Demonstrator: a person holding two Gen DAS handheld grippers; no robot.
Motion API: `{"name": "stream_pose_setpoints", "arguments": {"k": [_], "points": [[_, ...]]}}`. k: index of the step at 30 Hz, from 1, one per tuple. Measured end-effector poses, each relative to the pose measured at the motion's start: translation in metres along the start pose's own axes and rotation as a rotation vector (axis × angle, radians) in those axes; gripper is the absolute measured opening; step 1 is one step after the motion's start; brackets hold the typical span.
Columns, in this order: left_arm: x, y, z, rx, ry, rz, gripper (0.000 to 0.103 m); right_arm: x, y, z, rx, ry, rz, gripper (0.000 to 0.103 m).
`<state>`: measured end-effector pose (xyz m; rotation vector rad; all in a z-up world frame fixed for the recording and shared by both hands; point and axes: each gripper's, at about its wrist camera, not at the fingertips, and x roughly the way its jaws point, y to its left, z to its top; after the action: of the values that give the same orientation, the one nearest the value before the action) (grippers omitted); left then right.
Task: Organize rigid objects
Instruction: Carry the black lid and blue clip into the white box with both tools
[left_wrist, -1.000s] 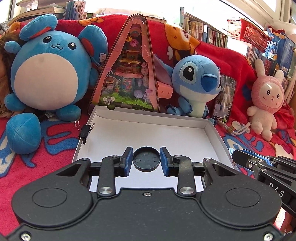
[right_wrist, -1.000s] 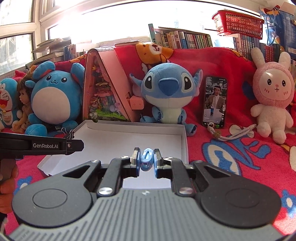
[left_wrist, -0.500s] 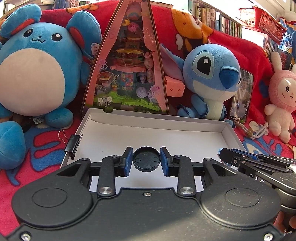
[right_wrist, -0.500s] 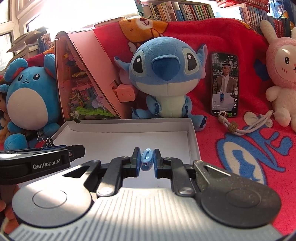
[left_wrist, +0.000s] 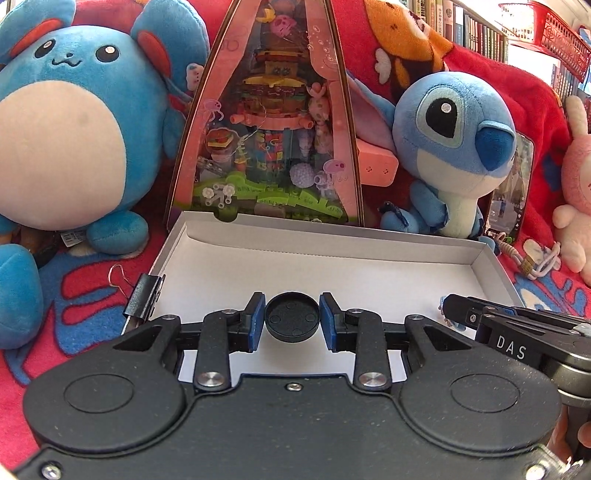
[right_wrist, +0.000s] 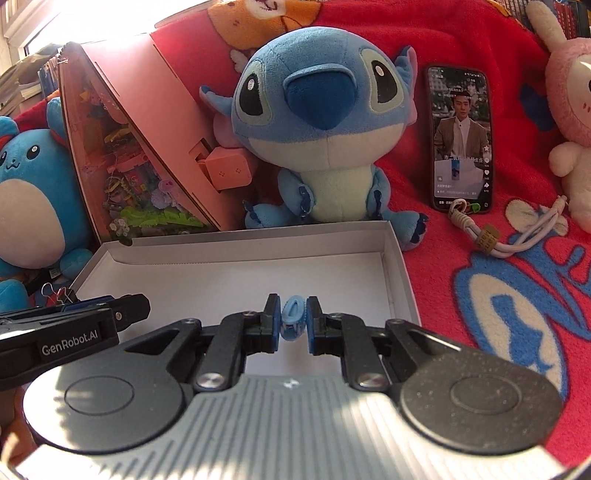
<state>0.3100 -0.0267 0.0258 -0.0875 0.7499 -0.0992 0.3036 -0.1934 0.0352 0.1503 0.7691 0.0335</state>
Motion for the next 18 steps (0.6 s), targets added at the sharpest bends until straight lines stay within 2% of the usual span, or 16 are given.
{"name": "stream_pose_setpoints", "arguments": {"k": [18], "points": [[0.017, 0.002, 0.003, -0.014, 0.034, 0.023, 0.030, 0.014, 0.000, 0.011, 0.003, 0.043, 0.047, 0.018]]}}
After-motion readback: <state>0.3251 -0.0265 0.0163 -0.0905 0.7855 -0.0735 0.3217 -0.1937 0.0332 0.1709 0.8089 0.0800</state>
